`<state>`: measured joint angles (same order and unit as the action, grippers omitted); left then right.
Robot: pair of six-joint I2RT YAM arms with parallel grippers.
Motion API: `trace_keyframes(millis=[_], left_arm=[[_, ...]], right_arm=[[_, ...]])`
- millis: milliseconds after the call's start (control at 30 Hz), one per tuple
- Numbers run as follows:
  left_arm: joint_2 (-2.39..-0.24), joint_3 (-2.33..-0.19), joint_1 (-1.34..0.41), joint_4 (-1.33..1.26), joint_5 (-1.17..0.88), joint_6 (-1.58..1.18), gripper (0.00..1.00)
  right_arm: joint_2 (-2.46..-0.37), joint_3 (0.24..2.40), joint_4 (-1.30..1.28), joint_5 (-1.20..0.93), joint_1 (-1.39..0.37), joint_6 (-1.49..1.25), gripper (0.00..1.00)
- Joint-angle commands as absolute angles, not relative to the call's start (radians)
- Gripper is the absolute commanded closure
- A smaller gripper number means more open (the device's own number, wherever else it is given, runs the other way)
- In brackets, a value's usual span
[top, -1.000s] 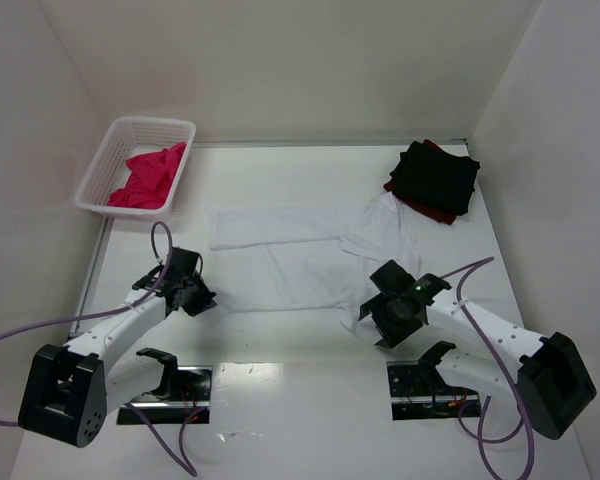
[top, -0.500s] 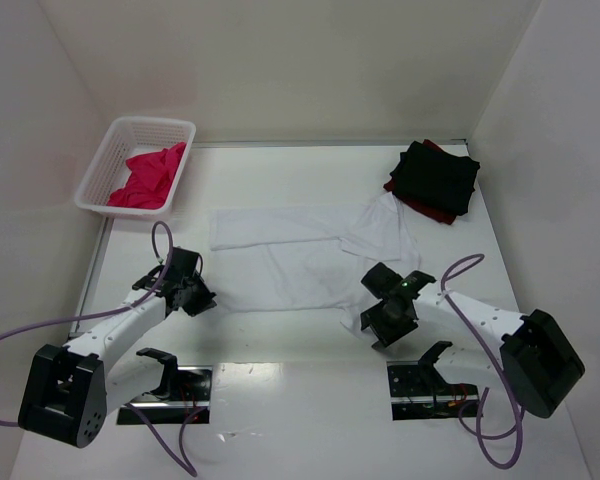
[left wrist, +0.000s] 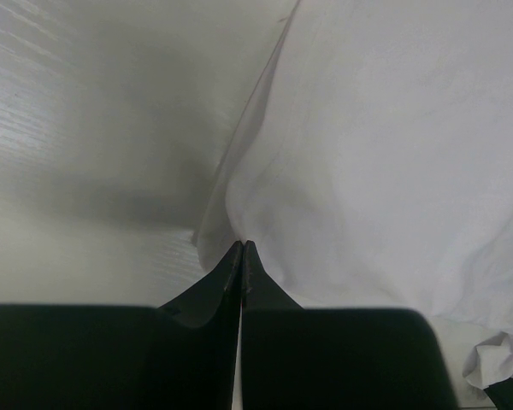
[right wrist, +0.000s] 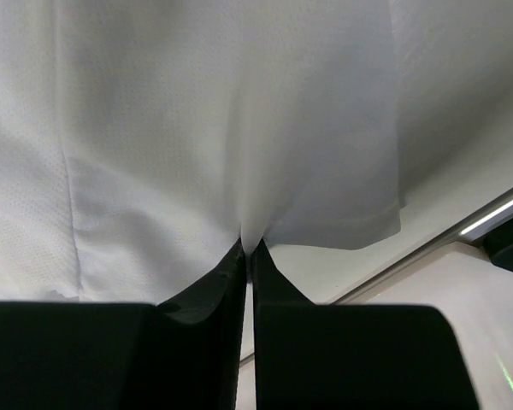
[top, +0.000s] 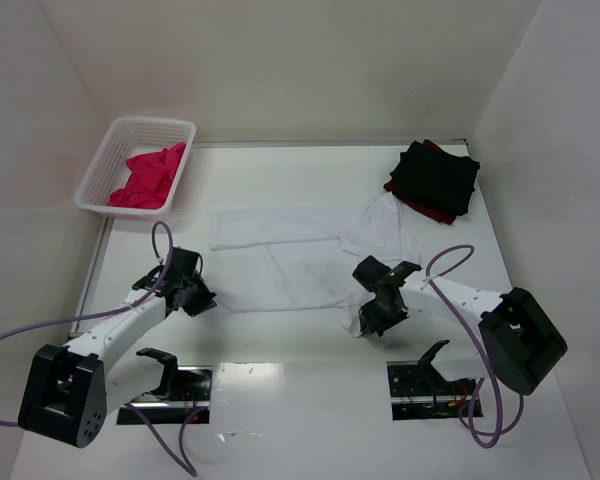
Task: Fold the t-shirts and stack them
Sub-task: Grap the side of the flattened tshirt closest away from the robot with both arms
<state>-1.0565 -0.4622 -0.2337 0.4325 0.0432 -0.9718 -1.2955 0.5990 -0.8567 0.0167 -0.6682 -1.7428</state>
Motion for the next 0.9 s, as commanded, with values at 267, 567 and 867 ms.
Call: trace_keyframes(millis=[267, 567, 867], left_arm=[[-1.033, -0.633, -0.238, 0.475, 0.098, -0.904, 1.00], [-1.022, -0.712, -0.238, 0.456, 0.158, -0.888, 1.00], [-1.128, -0.781, -0.215, 0.374, 0.227, -0.885, 1.00]], right_arm=[[-1.215, 0.687, -0.790, 0.249, -0.680, -1.667, 1.00], [-1.195, 0.749, -0.645, 0.310, -0.584, -1.459, 1.00], [-1.278, 0.868, -0.489, 0.328, -0.441, -1.263, 1.00]])
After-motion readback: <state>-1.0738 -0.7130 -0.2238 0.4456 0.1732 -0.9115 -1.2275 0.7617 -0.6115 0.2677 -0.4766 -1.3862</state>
